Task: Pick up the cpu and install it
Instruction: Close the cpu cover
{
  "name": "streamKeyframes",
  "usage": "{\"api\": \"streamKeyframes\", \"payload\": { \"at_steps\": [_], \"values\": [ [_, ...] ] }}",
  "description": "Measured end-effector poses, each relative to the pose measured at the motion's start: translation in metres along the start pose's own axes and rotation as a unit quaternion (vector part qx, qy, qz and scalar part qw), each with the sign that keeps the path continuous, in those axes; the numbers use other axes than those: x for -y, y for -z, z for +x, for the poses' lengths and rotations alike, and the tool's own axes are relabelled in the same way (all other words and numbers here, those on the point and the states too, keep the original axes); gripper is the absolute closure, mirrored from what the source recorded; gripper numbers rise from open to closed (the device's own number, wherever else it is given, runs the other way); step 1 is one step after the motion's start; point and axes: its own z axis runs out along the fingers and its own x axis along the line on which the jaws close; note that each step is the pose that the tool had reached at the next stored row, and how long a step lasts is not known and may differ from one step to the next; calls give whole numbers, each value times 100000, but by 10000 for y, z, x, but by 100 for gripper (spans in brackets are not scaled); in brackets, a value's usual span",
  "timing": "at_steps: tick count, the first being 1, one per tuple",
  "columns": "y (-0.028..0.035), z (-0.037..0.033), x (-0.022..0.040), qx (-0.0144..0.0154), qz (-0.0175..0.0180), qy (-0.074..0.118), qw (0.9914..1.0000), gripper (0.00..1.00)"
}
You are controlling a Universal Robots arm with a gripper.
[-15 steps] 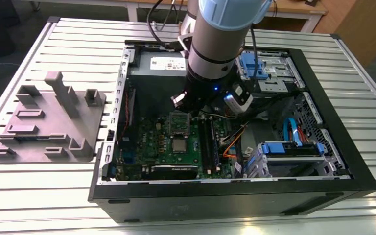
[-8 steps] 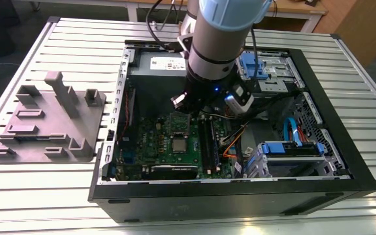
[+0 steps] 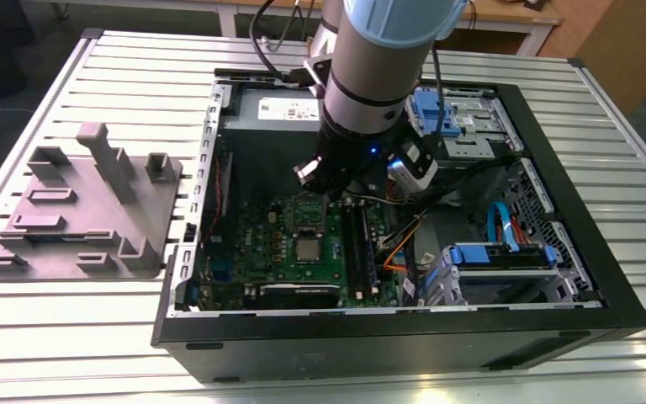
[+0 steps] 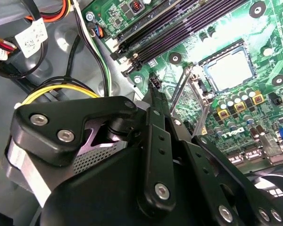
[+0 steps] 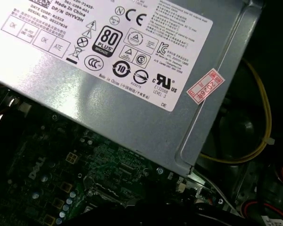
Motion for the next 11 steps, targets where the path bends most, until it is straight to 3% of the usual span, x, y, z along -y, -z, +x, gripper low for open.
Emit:
{"api": "streamKeyframes", "payload": {
  "at_steps": [11],
  "values": [
    [7, -8, 3, -78, -5, 273, 100000, 90]
  ]
}}
